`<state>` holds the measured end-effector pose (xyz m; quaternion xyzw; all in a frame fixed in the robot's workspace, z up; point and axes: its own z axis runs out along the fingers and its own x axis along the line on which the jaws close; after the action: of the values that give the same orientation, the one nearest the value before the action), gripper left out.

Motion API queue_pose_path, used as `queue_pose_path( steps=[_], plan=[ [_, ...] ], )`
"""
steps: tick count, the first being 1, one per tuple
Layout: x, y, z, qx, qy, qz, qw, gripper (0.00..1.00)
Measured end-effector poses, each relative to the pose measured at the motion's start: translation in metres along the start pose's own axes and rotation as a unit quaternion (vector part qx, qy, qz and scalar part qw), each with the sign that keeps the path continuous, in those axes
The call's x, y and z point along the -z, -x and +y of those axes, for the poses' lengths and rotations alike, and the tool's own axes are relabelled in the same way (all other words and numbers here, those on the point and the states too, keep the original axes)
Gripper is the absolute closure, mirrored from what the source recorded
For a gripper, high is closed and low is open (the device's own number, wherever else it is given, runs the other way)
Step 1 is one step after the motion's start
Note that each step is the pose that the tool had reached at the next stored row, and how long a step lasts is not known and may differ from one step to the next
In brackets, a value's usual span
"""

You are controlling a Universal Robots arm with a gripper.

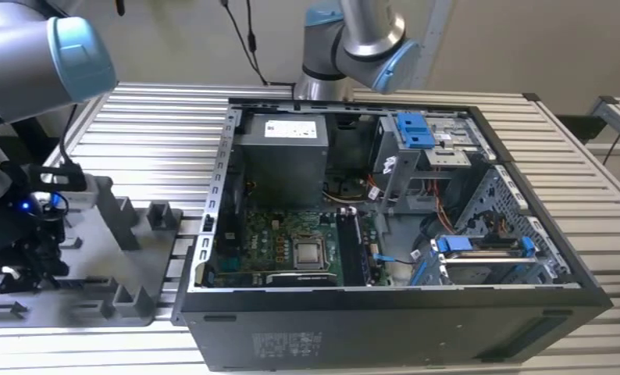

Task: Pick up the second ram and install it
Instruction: 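Pick up the second ram and move it above second insertion slot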

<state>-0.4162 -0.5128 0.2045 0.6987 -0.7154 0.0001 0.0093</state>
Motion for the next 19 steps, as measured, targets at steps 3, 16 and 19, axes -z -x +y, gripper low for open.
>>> queue_pose_path(
  steps=[3,16,19],
  plan=[
    [-0.0049,0.0001,0.0000,0.005,-0.0019,-0.0008,1.0000,0.70],
    [-0.0156,0.0003,0.0017,0.008,-0.0036,-0.0013,1.0000,0.70],
    [-0.0124,0.0003,0.0018,0.008,-0.0036,-0.0013,1.0000,0.70]
  ],
)
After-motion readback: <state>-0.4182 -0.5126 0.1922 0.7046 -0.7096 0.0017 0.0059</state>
